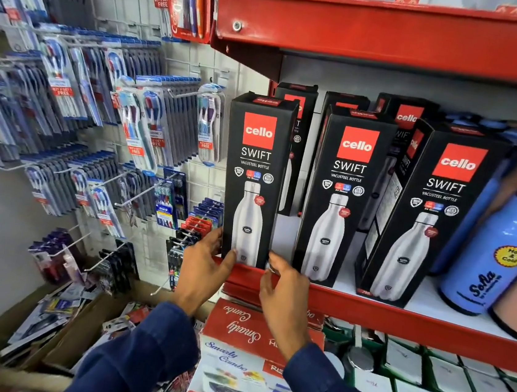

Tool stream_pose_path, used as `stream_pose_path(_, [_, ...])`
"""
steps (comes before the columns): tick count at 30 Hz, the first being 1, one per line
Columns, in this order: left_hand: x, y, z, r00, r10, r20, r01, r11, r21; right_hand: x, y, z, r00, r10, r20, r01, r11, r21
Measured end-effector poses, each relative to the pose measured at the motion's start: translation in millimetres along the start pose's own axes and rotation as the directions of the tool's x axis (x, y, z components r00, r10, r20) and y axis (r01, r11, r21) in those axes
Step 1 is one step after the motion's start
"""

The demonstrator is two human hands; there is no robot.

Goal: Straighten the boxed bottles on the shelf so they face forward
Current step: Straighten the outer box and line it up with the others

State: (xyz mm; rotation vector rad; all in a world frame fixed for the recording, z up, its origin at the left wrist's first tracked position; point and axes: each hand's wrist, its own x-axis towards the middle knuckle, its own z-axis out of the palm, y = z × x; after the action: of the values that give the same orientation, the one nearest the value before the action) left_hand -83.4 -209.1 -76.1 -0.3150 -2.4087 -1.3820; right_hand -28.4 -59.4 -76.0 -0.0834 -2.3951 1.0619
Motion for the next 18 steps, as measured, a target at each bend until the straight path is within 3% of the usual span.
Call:
stream_pose_path(3, [-3, 2, -1, 1.0, 0.003, -0.022, -0.003, 1.0, -0.019, -6, -1, -9, 1.0, -0.012, 0.002, 0.012, 0.999, 0.039])
stream_pose_path(5, [-6, 2, -3, 0.989, 0.019, -0.146, -0.022, 1.0, -0.02, -9, 0, -16, 0.999, -0.024, -0.024, 0.025, 0.996, 0.084])
stream_pose_path(9, [-23, 29, 3, 0.889, 0.24, -0.39, -0.24, 0.969, 0.05, -18, 13, -43, 0.985, 0.002, -0.172, 0.027, 0.985, 0.168])
stream_pose_path(12, [-35, 50, 22, 0.898, 0.293, -0.329, -0.305, 0.952, 0.016, -21, 28, -61, 0.96, 0.035, -0.279, 0.022, 0.98, 0.198])
stream_pose_path(18, [-46, 68, 60, 0.993, 0.116, -0.01, -0.117, 0.991, -0.071, -24, 50, -77, 0.939, 0.143, -0.314, -0.077, 0.974, 0.211])
